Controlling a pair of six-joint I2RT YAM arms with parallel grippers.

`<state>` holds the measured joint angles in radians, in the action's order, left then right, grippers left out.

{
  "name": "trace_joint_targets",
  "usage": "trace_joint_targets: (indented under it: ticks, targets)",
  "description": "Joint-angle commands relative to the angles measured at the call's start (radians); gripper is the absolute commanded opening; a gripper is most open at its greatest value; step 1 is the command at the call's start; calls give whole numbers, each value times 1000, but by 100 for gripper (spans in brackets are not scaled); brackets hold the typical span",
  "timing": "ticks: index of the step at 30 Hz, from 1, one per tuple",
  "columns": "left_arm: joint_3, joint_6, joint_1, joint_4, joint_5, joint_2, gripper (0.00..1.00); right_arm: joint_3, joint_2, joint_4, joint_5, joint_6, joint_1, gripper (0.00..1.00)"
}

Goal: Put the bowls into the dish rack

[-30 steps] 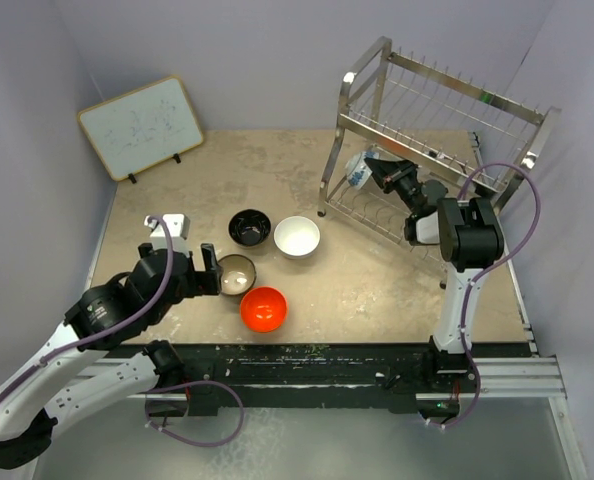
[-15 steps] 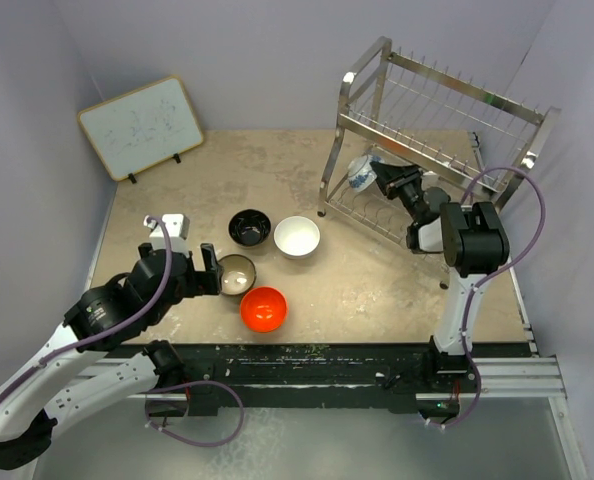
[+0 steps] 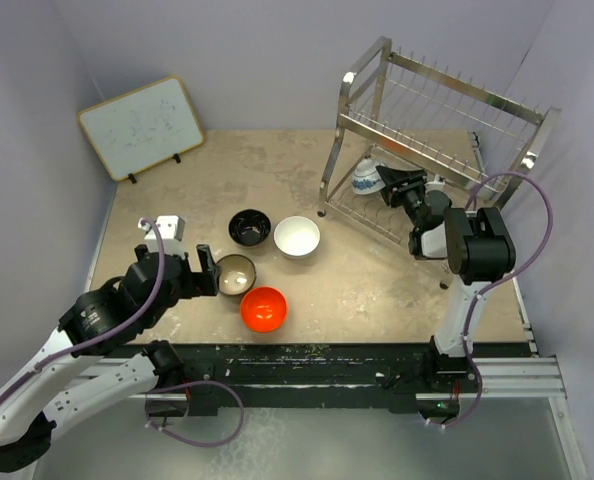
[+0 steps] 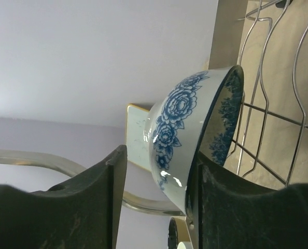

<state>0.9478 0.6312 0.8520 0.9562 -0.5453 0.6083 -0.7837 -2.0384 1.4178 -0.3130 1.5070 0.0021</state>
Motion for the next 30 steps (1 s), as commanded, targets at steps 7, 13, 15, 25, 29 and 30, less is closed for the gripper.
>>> trace_joint_targets:
  ticks: [7,13,15,25,29,30]
  targets:
    - [-9,-13,-1,-36,1,-27,99,7,167,-257,88,-78,-7,74]
    - [-8,-8,-1,-30,1,-50,99,-30,196,-446,94,-125,-7,76]
    - [-9,-6,-1,-30,1,-56,99,-46,207,-514,103,-150,-7,77]
    - [-9,-2,-1,-27,0,-70,99,-194,298,-987,259,-376,-7,85]
    - [-10,-1,-1,-27,-2,-72,99,-304,306,-1183,357,-476,-7,92]
    - [-12,-1,-1,-29,-2,-73,99,-315,302,-1202,356,-491,-7,92]
